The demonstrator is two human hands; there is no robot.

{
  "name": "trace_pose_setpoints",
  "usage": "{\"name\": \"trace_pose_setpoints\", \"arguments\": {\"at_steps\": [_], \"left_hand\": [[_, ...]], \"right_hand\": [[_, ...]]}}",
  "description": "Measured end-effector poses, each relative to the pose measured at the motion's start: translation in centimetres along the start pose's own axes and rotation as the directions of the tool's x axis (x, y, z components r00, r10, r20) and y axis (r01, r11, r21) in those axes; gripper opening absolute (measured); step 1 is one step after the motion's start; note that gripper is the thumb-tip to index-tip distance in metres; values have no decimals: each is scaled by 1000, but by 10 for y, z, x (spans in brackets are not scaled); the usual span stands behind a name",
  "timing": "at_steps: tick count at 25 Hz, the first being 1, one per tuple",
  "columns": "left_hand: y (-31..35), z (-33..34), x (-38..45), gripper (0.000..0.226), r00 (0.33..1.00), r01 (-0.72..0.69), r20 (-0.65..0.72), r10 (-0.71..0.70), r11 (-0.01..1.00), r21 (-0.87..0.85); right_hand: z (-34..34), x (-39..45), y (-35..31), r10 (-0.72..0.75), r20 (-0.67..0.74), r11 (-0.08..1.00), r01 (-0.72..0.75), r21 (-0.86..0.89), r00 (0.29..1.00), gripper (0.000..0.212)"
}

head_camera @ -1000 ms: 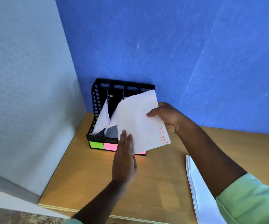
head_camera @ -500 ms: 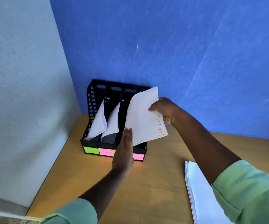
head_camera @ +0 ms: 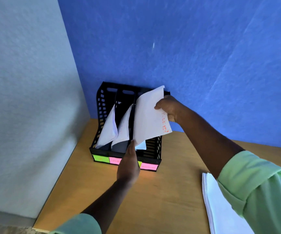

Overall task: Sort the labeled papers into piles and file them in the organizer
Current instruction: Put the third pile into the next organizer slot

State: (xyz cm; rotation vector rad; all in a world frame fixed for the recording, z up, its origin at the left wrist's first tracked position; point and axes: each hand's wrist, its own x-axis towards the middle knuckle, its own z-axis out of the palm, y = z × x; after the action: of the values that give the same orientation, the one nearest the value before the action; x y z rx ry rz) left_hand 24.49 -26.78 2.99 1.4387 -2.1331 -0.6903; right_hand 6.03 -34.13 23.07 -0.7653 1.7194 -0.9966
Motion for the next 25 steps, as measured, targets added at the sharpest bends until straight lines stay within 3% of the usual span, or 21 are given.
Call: {"name": "trace_pose_setpoints", "arguments": {"at_steps": [3,7,12,15,19,25], "left_hand": [[0,-2,0,69,1000,16,-13,-17,1000,-20],[-1,-2,3,36,993,-10,-116,2,998,-66],[-5,3,10,49,997,-53,-59,56,998,45],[-3,8,16,42,999,-15,-39,21,987,160],[-7,14,17,50,999,18,32,-27,964,264],[-7,17,8,47,997,-10,78,-11,962,272]], "right_hand": [[11,5,7,41,-25,999,-40,29,999,38],[18,8,2,54,-17,974,-49,222,998,40],[13,10,-3,49,-41,962,-37,269,998,32],[11,12,6,51,-72,980,-36,197,996,38],[8,20,15,-10,-107,999,14,43,994,40],[44,36,39,-110,-178,929,37,-369,978,5]]}}
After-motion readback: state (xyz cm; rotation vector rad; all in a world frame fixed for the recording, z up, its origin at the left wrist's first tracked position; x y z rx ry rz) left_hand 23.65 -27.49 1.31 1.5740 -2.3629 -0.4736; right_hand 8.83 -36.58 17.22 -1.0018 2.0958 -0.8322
